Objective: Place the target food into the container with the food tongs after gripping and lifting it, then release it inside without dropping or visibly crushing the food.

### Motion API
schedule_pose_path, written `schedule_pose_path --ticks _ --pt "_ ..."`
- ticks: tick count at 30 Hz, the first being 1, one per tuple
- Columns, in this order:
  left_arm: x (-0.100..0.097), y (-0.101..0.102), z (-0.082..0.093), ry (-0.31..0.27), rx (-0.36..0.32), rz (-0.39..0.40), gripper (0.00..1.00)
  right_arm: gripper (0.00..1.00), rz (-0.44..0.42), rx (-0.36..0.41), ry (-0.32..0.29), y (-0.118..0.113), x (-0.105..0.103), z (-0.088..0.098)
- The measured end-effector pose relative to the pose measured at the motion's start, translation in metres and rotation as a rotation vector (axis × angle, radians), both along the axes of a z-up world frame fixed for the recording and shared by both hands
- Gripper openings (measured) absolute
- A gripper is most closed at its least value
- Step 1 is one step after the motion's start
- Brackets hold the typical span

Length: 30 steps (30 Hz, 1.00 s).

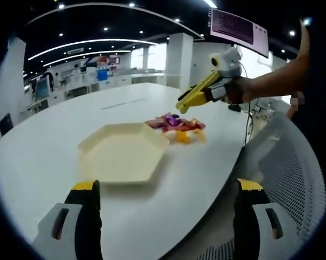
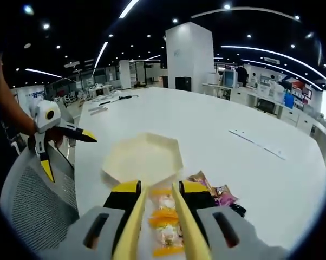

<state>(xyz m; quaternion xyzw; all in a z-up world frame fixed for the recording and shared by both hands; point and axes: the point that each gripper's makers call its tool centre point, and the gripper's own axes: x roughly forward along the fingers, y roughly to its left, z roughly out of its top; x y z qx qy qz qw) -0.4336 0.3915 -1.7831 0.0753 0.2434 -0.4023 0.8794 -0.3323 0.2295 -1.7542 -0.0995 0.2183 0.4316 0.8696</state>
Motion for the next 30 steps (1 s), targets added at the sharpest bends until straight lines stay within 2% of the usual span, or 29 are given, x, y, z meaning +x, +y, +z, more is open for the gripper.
schedule_pose_path --ticks 5,15,22,25,30 --pt "0.000 0.000 -0.001 0.007 0.005 0.000 0.99 0.27 -0.005 -0.022 0.018 0.003 0.006 -0.019" --pt "0.000 0.001 -0.004 0.019 0.010 0.005 0.99 0.28 0.030 -0.093 0.026 0.008 0.012 -0.045" --pt "0.000 0.002 -0.005 0.024 0.012 0.010 0.99 0.28 0.051 -0.146 0.041 0.009 0.011 -0.060" --pt "0.000 0.002 -0.005 0.024 0.012 0.009 0.99 0.28 0.060 -0.206 0.024 0.007 0.012 -0.068" --pt "0.000 0.002 -0.005 0.026 0.012 0.011 0.99 0.26 0.050 -0.236 0.023 0.006 0.015 -0.071"
